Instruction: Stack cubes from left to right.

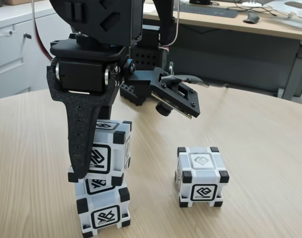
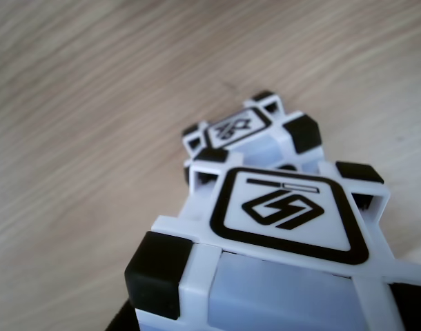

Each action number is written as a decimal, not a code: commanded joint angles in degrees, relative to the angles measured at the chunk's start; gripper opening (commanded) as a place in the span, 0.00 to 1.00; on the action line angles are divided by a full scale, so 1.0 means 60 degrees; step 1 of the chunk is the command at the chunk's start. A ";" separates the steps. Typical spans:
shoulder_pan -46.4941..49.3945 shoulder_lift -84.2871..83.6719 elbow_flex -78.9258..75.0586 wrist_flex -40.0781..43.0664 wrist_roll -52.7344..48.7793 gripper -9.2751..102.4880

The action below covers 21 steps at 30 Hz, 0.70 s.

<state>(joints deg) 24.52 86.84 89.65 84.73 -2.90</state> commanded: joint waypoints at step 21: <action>-0.0161 0.0205 -0.0059 0.0044 0.0000 0.42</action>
<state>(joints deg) 24.26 86.84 89.65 84.73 -3.69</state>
